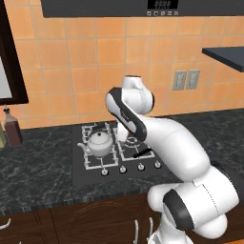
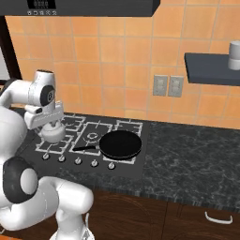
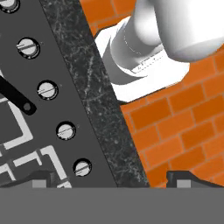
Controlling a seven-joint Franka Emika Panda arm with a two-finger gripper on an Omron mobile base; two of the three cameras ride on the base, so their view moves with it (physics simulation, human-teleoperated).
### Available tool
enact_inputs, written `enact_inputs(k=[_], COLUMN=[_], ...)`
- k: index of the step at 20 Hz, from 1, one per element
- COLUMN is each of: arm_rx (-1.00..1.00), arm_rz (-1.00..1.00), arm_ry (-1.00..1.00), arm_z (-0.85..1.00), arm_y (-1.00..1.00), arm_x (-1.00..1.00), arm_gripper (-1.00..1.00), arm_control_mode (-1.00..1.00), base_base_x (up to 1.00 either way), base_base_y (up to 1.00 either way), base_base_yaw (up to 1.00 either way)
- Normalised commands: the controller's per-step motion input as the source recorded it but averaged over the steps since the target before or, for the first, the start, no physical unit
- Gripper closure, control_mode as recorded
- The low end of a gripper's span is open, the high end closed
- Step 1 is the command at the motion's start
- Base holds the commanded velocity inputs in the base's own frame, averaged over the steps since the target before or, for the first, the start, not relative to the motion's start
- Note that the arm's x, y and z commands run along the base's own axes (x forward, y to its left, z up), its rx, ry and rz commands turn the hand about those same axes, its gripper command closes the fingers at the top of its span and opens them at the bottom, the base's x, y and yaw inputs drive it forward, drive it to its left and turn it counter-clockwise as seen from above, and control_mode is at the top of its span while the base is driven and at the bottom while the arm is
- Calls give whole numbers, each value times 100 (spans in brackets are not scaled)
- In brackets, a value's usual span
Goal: Pick the kettle from the counter and place it on a stove burner. Then turn the burner on.
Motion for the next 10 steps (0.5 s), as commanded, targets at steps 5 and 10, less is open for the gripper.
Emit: enact_inputs(k=[5, 10], arm_rx=[-15, -11], arm_rz=[-43, -12], arm_ry=[11, 20], arm_z=[0, -8], arm_y=[36, 37], arm_x=[2, 13], arm_gripper=[-100, -100], arm_control_mode=[-100, -100], base_base_x=[0, 0], base_base_y=[0, 0], base_base_yaw=[0, 0])
